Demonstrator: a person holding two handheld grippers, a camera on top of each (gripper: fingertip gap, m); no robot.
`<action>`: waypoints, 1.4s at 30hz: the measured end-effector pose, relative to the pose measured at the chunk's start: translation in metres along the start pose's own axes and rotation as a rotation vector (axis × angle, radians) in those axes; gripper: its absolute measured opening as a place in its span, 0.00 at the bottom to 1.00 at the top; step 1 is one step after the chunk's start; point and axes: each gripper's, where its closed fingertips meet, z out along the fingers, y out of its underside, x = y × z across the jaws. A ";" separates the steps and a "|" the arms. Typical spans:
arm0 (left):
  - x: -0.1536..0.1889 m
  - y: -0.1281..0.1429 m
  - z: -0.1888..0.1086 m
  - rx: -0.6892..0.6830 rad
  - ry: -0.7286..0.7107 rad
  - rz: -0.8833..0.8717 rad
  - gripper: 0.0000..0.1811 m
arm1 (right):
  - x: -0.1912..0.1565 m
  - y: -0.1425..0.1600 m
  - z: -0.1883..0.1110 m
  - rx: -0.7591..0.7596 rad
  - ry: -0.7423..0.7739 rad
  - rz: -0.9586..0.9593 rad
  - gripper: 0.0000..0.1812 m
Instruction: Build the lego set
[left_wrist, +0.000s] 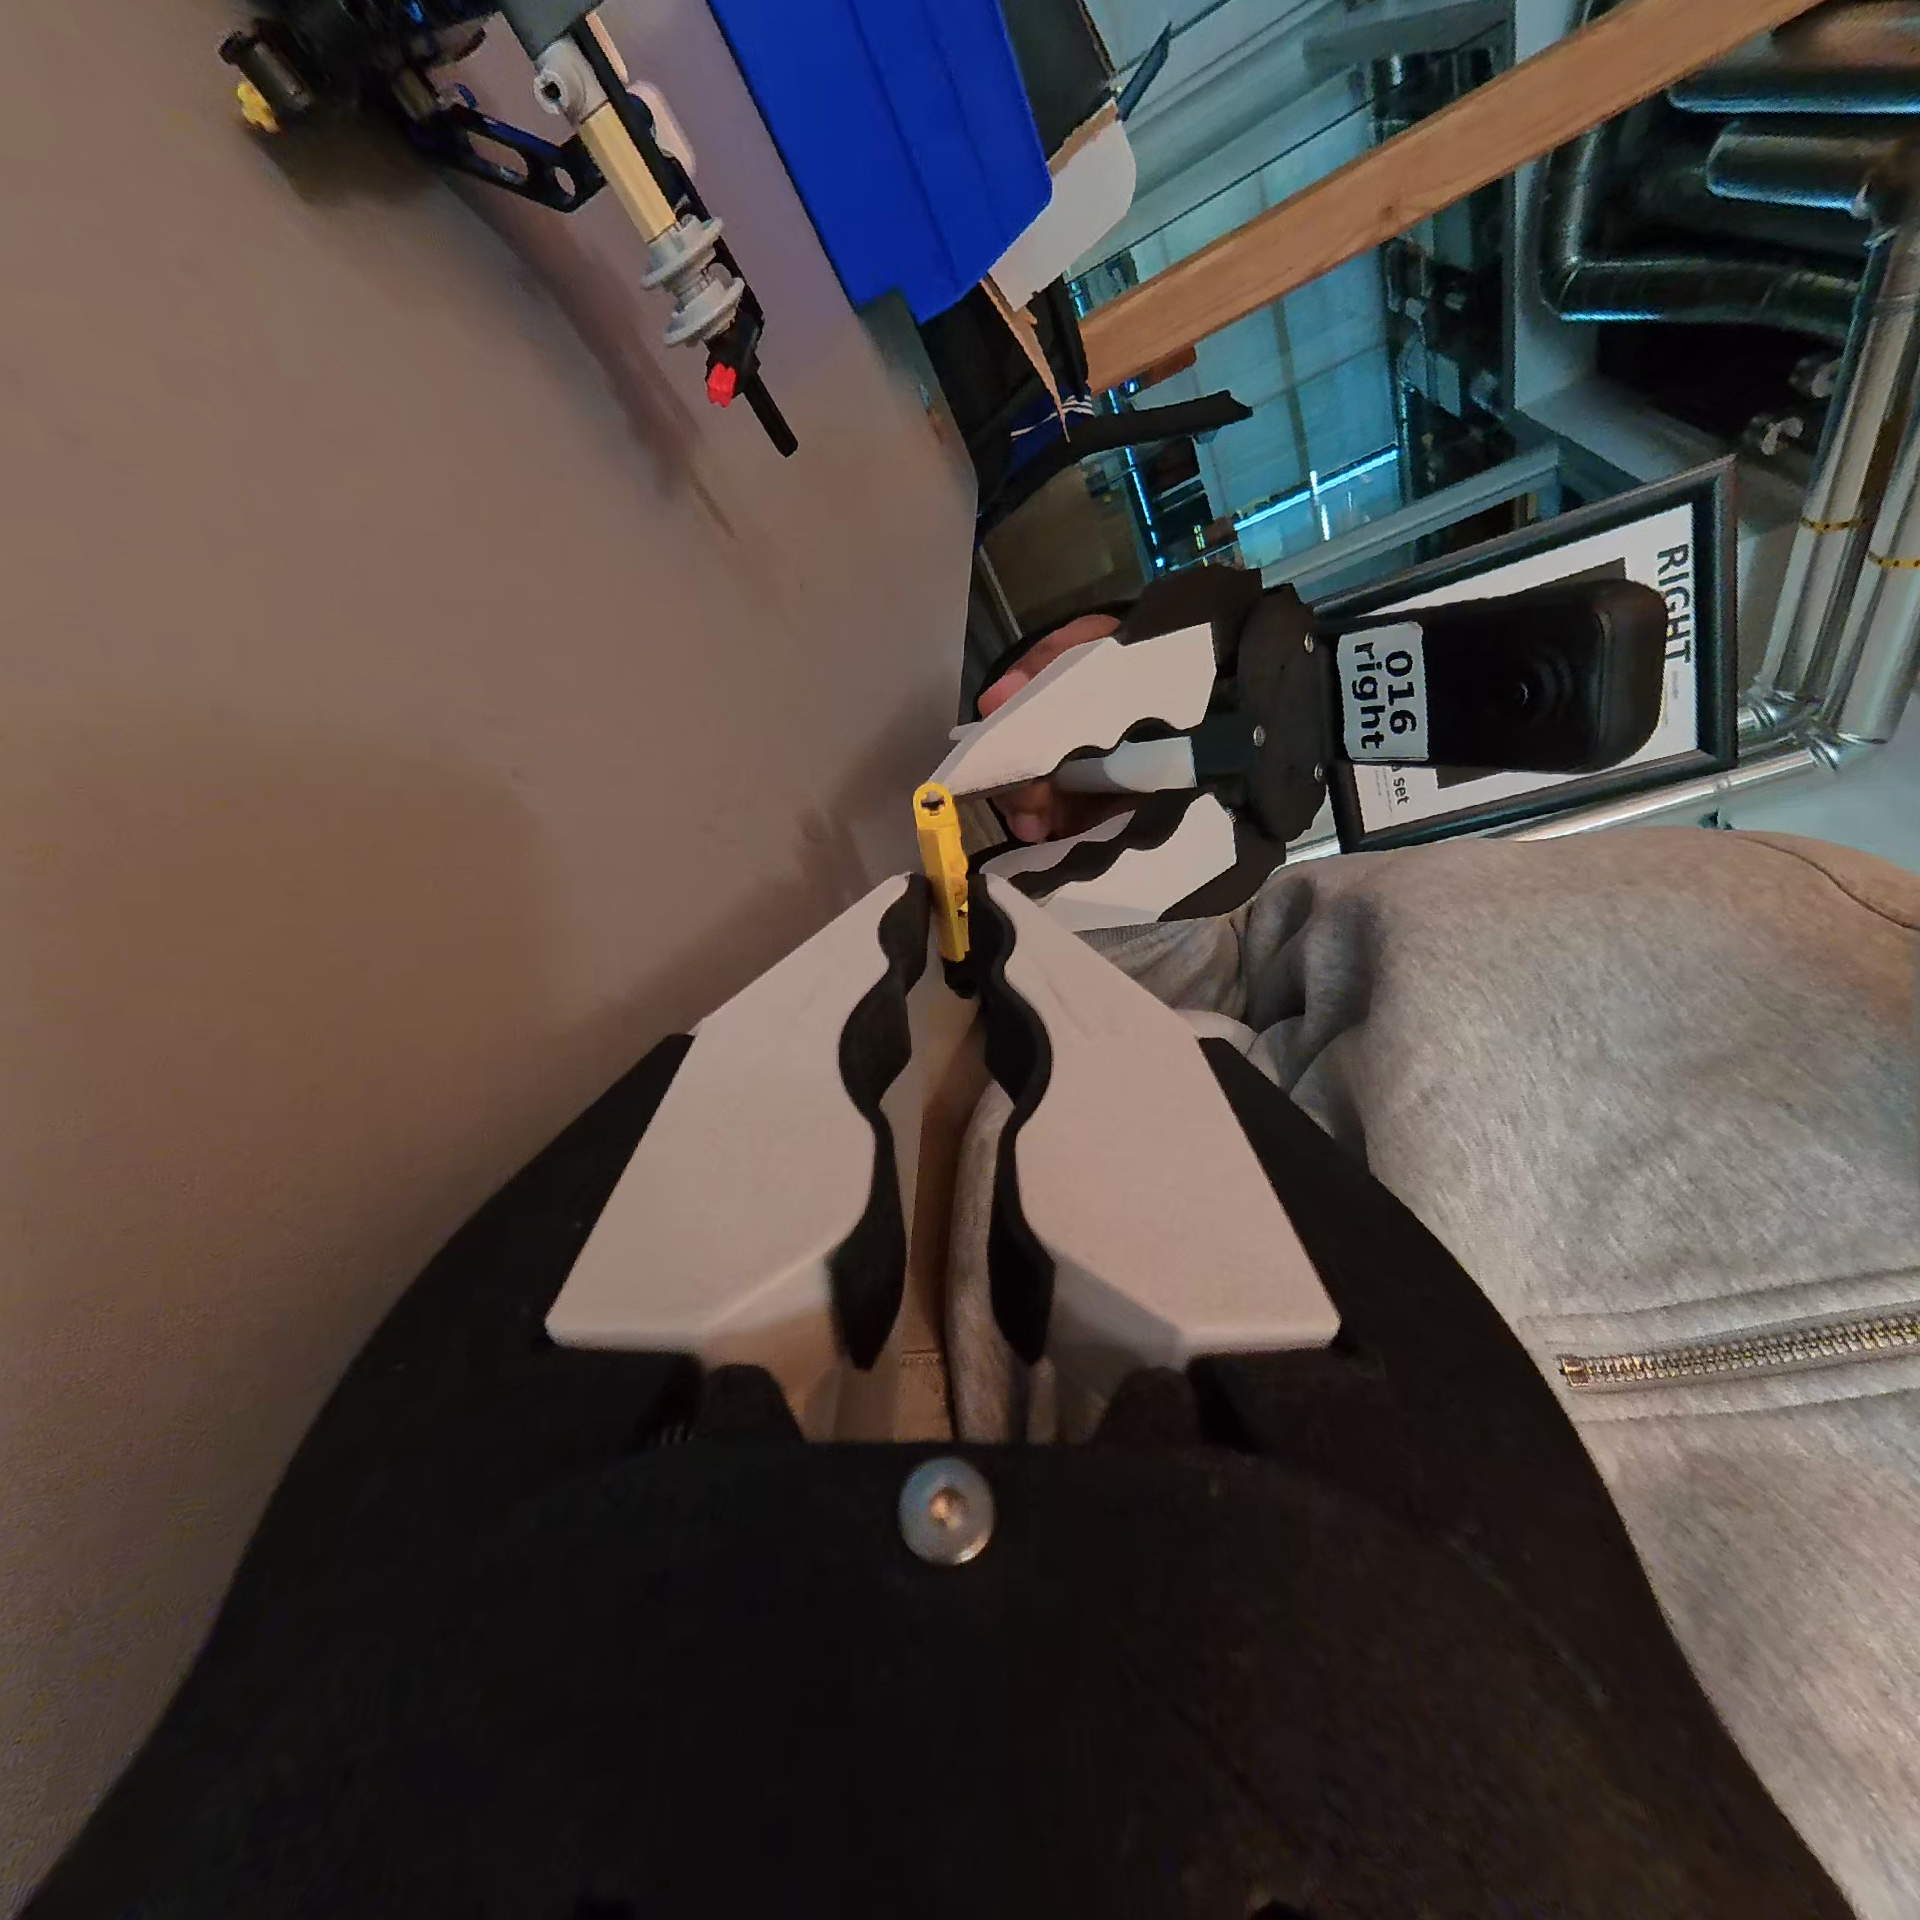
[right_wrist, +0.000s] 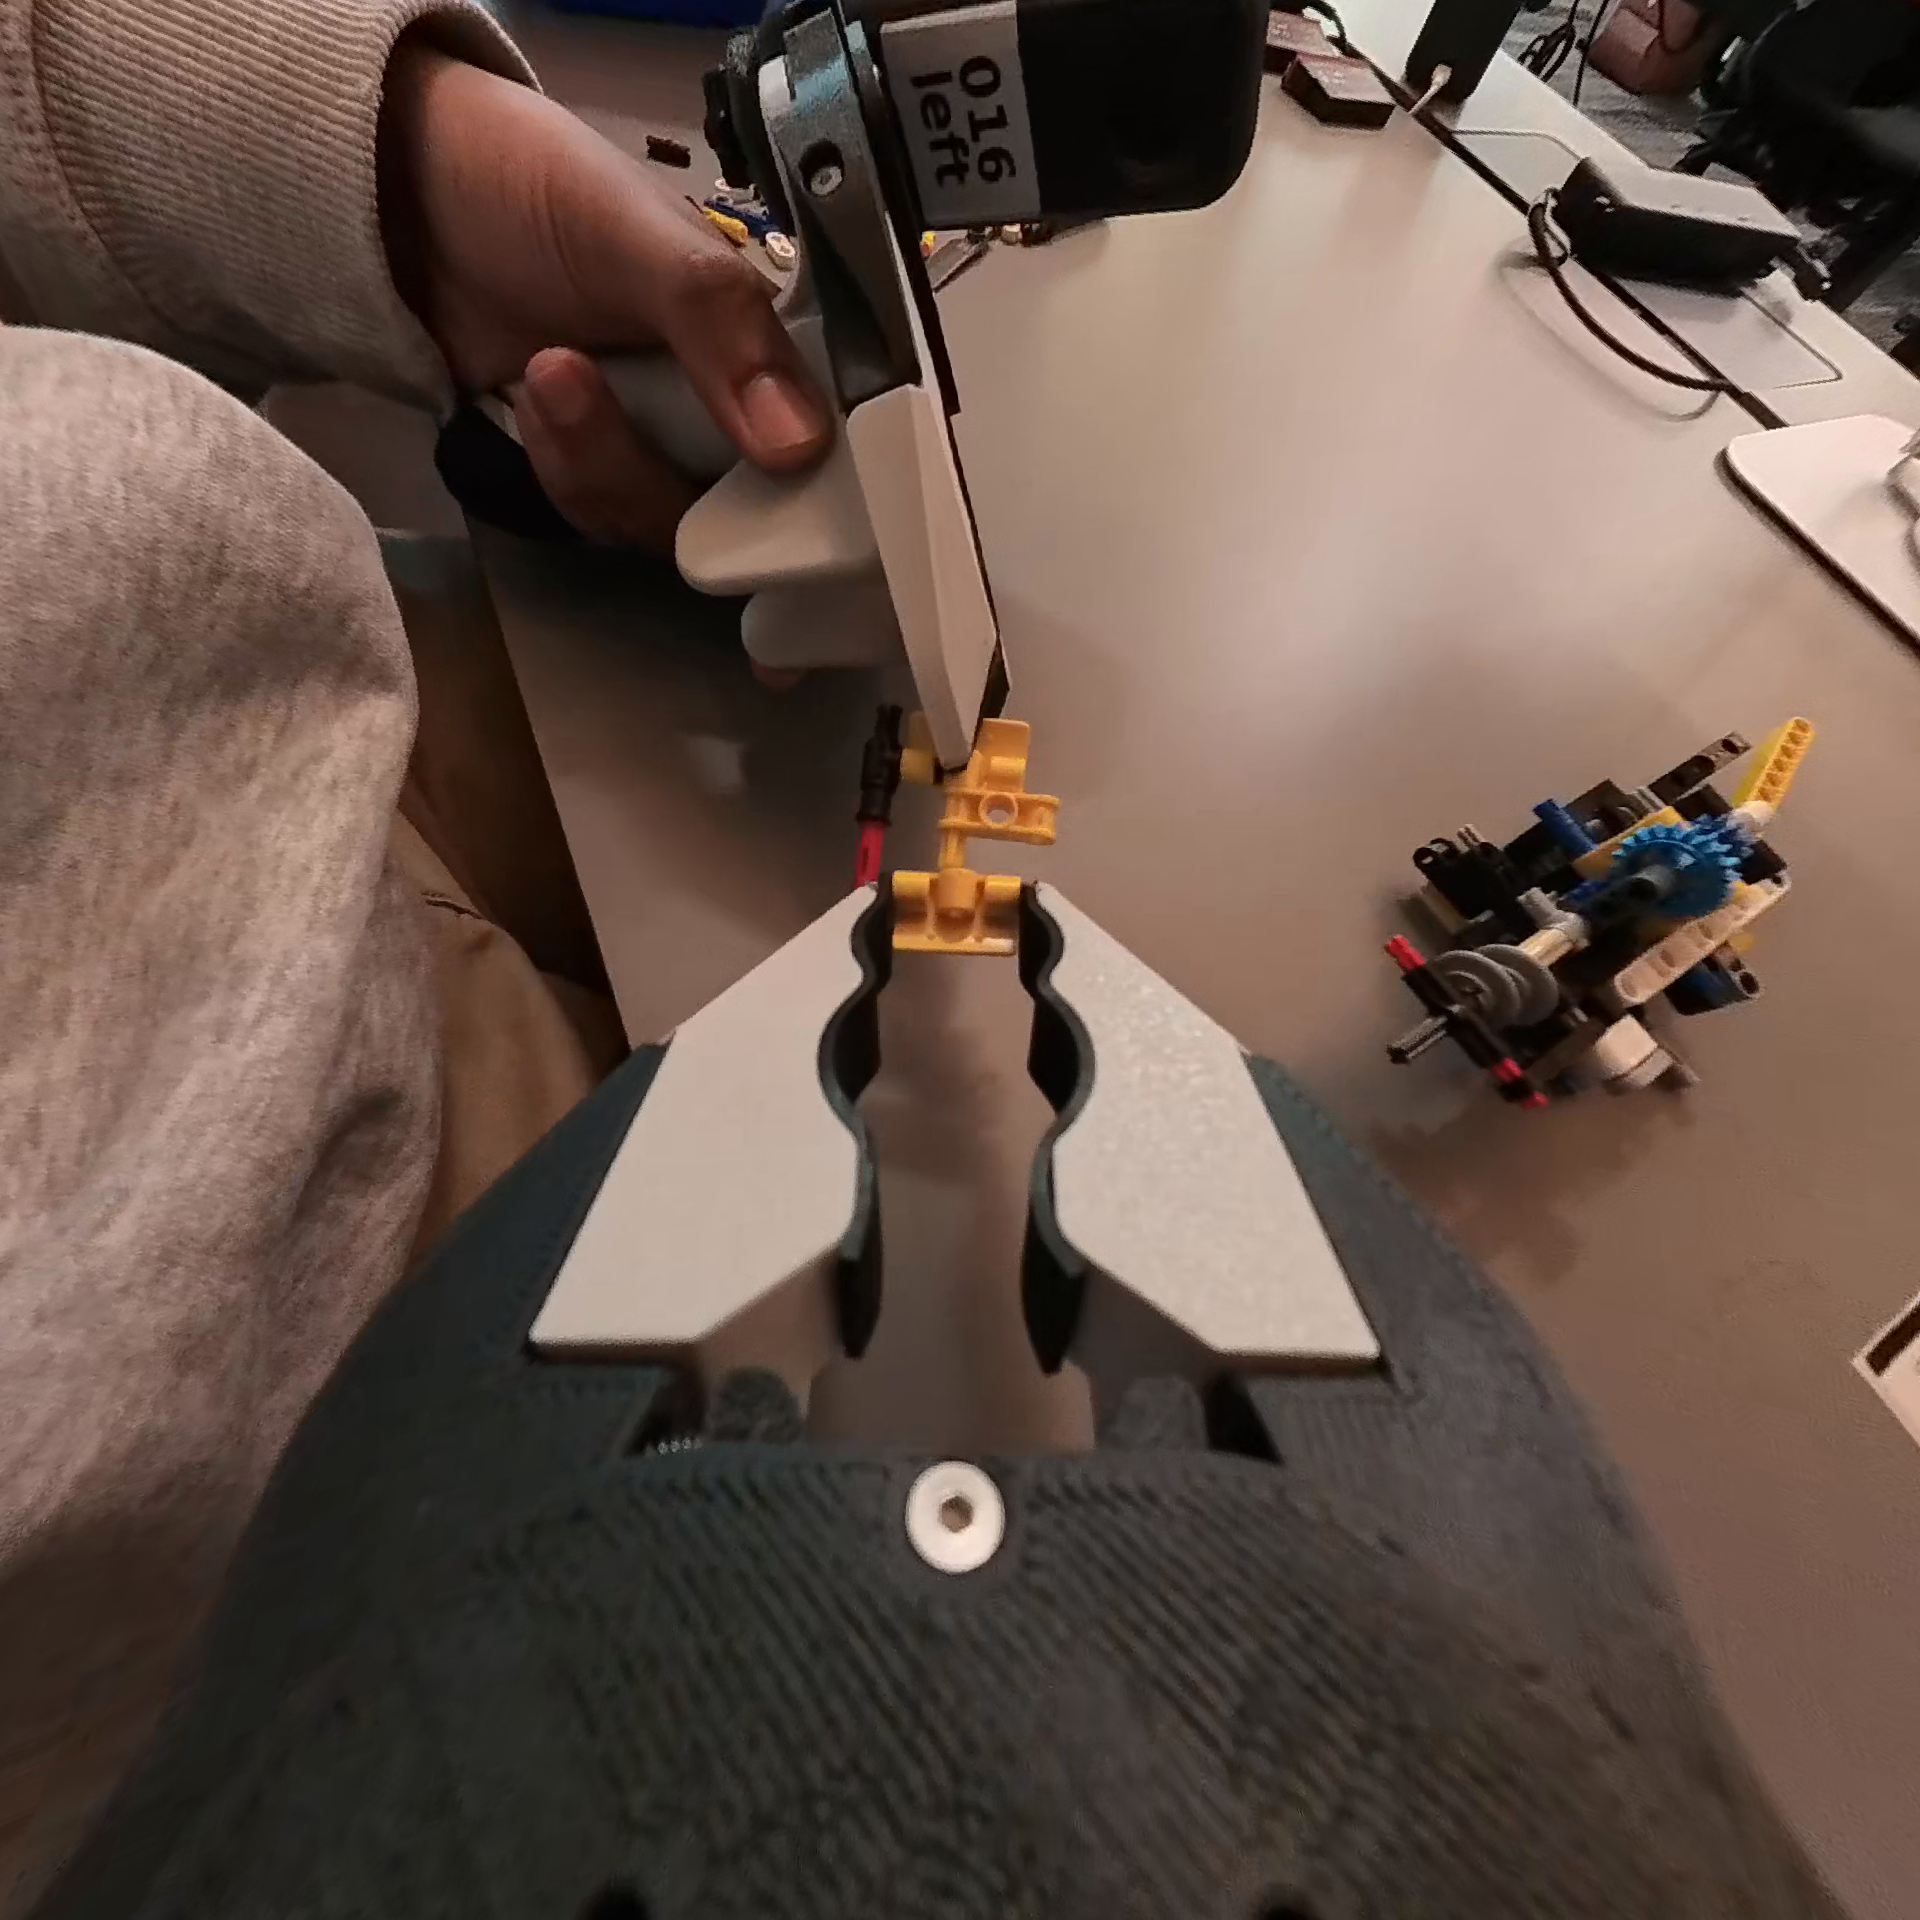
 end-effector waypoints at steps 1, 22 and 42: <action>0.000 0.000 0.000 0.000 0.000 0.000 0.03 | 0.000 0.000 0.000 -0.001 0.000 0.001 0.13; -0.002 0.001 0.001 -0.007 -0.016 0.009 0.03 | -0.003 0.002 0.003 -0.010 -0.021 0.035 0.13; -0.008 -0.008 -0.011 0.039 -0.039 0.017 0.03 | -0.018 0.033 0.013 -0.169 -0.133 0.111 0.13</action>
